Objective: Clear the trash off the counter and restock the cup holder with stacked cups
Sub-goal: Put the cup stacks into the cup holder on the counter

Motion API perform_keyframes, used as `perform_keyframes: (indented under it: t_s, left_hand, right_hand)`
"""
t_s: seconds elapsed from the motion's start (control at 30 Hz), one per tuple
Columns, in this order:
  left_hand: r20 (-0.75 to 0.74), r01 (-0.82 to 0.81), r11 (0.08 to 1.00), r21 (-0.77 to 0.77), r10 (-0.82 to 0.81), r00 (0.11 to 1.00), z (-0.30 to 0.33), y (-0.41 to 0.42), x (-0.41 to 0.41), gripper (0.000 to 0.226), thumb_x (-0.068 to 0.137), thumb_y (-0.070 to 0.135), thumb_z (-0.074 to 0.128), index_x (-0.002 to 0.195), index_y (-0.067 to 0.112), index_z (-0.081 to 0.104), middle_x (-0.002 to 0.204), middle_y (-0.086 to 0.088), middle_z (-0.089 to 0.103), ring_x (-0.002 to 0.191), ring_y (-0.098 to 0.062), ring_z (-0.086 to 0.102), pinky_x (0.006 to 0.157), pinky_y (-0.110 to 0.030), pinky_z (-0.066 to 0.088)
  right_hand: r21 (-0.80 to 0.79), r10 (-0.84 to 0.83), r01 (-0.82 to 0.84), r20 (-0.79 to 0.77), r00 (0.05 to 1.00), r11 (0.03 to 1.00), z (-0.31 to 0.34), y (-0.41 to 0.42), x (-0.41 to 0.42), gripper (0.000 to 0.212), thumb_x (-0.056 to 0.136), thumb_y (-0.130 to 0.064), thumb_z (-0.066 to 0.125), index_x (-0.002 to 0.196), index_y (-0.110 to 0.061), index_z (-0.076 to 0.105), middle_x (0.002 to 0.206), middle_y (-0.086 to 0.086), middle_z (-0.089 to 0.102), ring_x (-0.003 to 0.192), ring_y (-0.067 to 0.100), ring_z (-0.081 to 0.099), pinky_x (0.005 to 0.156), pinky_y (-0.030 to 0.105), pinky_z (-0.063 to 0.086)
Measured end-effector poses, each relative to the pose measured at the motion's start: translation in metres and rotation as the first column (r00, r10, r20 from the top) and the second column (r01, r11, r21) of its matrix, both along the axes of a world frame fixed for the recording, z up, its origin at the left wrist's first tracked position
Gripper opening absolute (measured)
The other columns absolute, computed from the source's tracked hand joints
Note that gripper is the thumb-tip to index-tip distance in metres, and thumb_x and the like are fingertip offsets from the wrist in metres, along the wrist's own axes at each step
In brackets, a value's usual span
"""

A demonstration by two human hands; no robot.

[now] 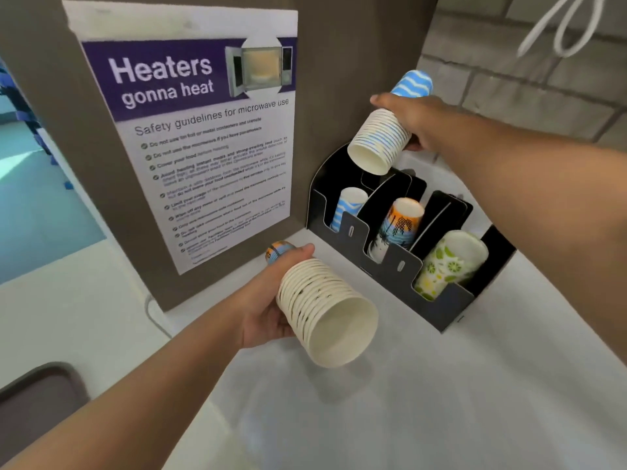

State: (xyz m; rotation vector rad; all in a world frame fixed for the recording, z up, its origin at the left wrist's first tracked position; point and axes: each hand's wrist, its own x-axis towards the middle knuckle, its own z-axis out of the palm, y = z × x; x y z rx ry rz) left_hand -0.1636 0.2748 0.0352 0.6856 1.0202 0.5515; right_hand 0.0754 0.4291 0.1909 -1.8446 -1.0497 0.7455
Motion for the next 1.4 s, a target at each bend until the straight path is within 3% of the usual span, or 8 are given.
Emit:
perform_keyframes:
  t_s: [0.07, 0.2, 0.37, 0.6, 0.7, 0.97, 1.27, 1.4]
  left_hand:
    - [0.001, -0.008, 1.000, -0.008, 0.008, 1.000, -0.002, 0.003, 0.002, 0.055, 0.069, 0.066, 0.072, 0.098, 0.020, 0.069, 0.091, -0.007, 0.073, 0.079, -0.023, 0.070, 0.078, -0.037, 0.055]
    - [0.001, -0.043, 0.998, -0.036, 0.043, 0.999, -0.007, 0.006, 0.007, 0.055, 0.076, 0.070, 0.065, 0.099, 0.020, 0.071, 0.094, -0.008, 0.074, 0.081, -0.023, 0.070, 0.078, -0.037, 0.055]
    - [-0.014, -0.090, 0.995, -0.050, 0.089, 0.996, -0.010, 0.005, 0.016, 0.050, 0.080, 0.069, 0.060, 0.090, 0.021, 0.071, 0.089, -0.006, 0.073, 0.078, -0.022, 0.069, 0.077, -0.036, 0.055]
    - [-0.032, -0.122, 0.990, -0.067, 0.120, 0.992, -0.014, 0.002, 0.021, 0.052, 0.078, 0.069, 0.062, 0.098, 0.022, 0.070, 0.092, -0.007, 0.073, 0.080, -0.023, 0.068, 0.081, -0.037, 0.055]
    - [-0.049, -0.147, 0.987, -0.069, 0.144, 0.988, -0.015, 0.001, 0.023, 0.051, 0.079, 0.068, 0.062, 0.097, 0.021, 0.069, 0.088, -0.008, 0.073, 0.076, -0.024, 0.069, 0.080, -0.039, 0.057]
    - [-0.070, -0.137, 0.988, -0.069, 0.133, 0.989, -0.017, 0.001, 0.023, 0.054, 0.077, 0.069, 0.065, 0.104, 0.022, 0.068, 0.097, -0.008, 0.072, 0.088, -0.026, 0.067, 0.100, -0.049, 0.051]
    - [-0.099, -0.134, 0.990, -0.045, 0.129, 0.987, -0.016, 0.002, 0.017, 0.060, 0.073, 0.067, 0.070, 0.110, 0.021, 0.066, 0.095, -0.009, 0.072, 0.086, -0.025, 0.069, 0.093, -0.044, 0.055]
    - [-0.096, -0.149, 0.988, -0.040, 0.145, 0.985, -0.015, 0.002, 0.015, 0.058, 0.073, 0.067, 0.070, 0.109, 0.022, 0.065, 0.095, -0.008, 0.072, 0.087, -0.025, 0.068, 0.096, -0.045, 0.054]
  right_hand:
    - [0.059, -0.041, 0.041, -0.005, 0.999, 0.997, -0.009, 0.010, 0.000, 0.082, 0.051, -0.063, 0.081, 0.117, -0.019, 0.056, 0.108, -0.003, 0.066, 0.078, 0.009, 0.068, 0.053, 0.025, 0.052]
    - [0.152, -0.054, 0.038, 0.108, 0.993, 0.988, -0.032, 0.017, -0.004, 0.075, 0.049, -0.066, 0.080, 0.107, -0.022, 0.064, 0.106, -0.006, 0.067, 0.089, 0.011, 0.067, 0.081, 0.029, 0.056]
    - [0.151, -0.017, -0.010, 0.175, 0.984, 0.989, -0.051, 0.015, -0.009, 0.061, 0.056, -0.066, 0.078, 0.097, -0.023, 0.068, 0.094, -0.007, 0.068, 0.082, 0.010, 0.067, 0.074, 0.027, 0.054]
    - [0.197, 0.001, -0.046, 0.221, 0.975, 0.979, -0.067, 0.001, -0.019, 0.081, 0.040, -0.080, 0.069, 0.098, -0.024, 0.068, 0.096, -0.008, 0.071, 0.082, 0.008, 0.068, 0.066, 0.024, 0.052]
    - [0.247, -0.010, -0.049, 0.233, 0.972, 0.968, -0.071, 0.000, -0.019, 0.089, 0.034, -0.083, 0.068, 0.100, -0.023, 0.067, 0.097, -0.009, 0.071, 0.085, 0.007, 0.068, 0.070, 0.026, 0.055]
    - [0.212, 0.036, -0.097, 0.277, 0.960, 0.972, -0.081, 0.000, -0.017, 0.092, 0.035, -0.078, 0.074, 0.105, -0.020, 0.064, 0.102, -0.005, 0.070, 0.090, 0.011, 0.068, 0.076, 0.030, 0.057]
    - [0.201, 0.055, -0.121, 0.307, 0.950, 0.972, -0.073, -0.003, -0.020, 0.113, 0.048, -0.062, 0.086, 0.136, -0.013, 0.035, 0.131, 0.003, 0.054, 0.119, 0.021, 0.055, 0.095, 0.034, 0.047]
    - [0.221, 0.100, -0.211, 0.428, 0.898, 0.952, -0.081, -0.011, -0.018, 0.081, 0.063, -0.051, 0.081, 0.129, -0.019, 0.047, 0.124, 0.001, 0.061, 0.111, 0.021, 0.060, 0.090, 0.036, 0.050]
